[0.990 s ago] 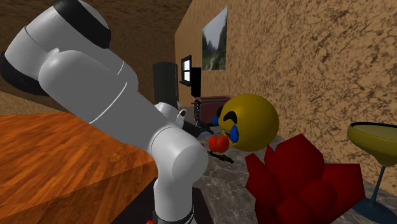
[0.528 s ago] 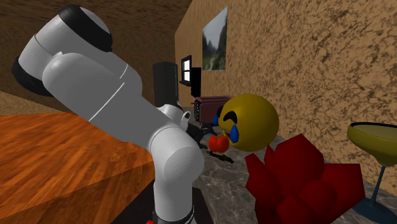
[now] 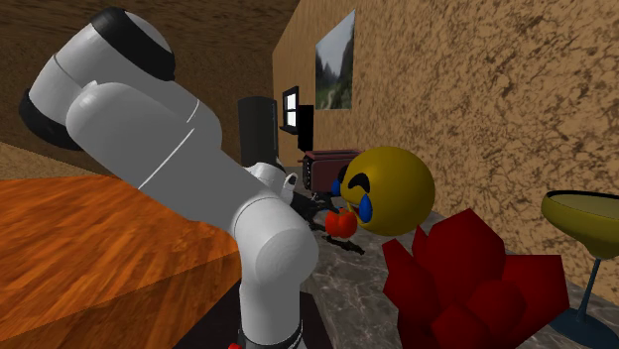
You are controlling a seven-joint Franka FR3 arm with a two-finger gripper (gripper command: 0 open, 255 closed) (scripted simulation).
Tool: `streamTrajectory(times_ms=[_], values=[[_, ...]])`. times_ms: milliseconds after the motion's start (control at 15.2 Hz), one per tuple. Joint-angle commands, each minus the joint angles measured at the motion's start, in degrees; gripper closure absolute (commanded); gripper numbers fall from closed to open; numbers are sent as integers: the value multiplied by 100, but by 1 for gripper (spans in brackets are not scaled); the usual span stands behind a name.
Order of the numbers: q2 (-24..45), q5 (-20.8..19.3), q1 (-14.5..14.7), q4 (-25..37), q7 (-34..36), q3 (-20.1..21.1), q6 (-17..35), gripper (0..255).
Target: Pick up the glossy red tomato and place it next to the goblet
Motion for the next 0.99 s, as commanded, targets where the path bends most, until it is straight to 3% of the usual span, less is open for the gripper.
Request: streamTrajectory(times_ms=[0,330,924], values=[[2,0,-3,-6,0,-1,0,255],[2,0,-3,-5,-1,-1,0,255],[-114,251,1020,-35,-891,-1224,-549,255]])
